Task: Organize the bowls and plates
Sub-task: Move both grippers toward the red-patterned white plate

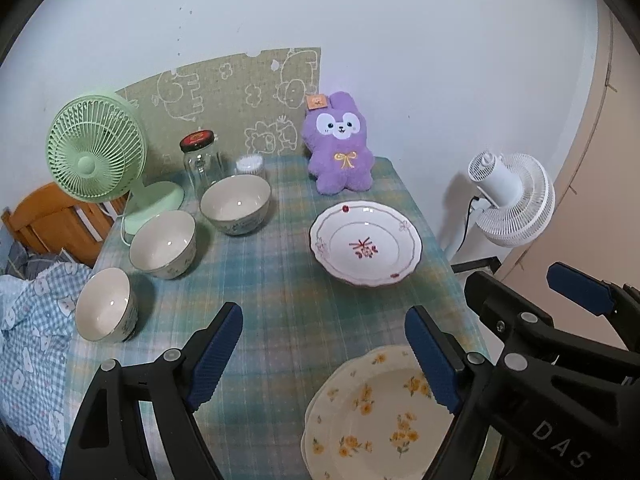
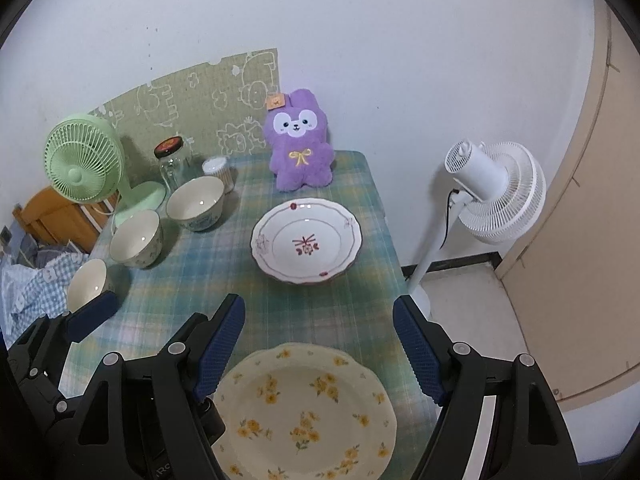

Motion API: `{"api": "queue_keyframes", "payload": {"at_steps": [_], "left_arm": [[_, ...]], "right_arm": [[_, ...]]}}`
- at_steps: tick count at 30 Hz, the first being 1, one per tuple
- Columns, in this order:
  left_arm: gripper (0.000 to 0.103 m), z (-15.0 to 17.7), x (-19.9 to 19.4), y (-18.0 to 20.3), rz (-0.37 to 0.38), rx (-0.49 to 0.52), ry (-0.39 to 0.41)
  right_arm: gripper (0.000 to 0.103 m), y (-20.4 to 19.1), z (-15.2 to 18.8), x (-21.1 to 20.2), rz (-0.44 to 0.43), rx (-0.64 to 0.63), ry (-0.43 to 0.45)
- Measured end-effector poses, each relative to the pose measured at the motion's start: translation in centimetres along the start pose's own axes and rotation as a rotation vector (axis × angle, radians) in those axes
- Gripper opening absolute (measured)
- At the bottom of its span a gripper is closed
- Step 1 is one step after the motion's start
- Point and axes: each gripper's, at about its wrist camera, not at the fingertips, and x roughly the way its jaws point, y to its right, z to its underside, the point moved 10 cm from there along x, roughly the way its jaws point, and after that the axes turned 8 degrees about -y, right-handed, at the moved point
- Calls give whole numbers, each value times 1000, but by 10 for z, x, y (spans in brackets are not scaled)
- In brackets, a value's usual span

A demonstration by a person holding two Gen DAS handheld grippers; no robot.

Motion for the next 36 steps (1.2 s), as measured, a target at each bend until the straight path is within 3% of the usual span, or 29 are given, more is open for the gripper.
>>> {"api": "queue_keyframes", "payload": {"at_steps": [11,29,31,36], "left_arm": [[81,-33,30,4,-39,-53,-5],[75,-60,108,11,-83,-67,-34],[69,-62,114,11,-83,-71,-34],[68,-64,136,8,-94,-109,-63]], "right_arm": [[79,8,-44,32,-24,-76,19],[79,23,-75,116,-60,-118,-20],[79,24,-78,124,-56,-122,-20],[79,27,-85,144,-55,-117,-8]]}}
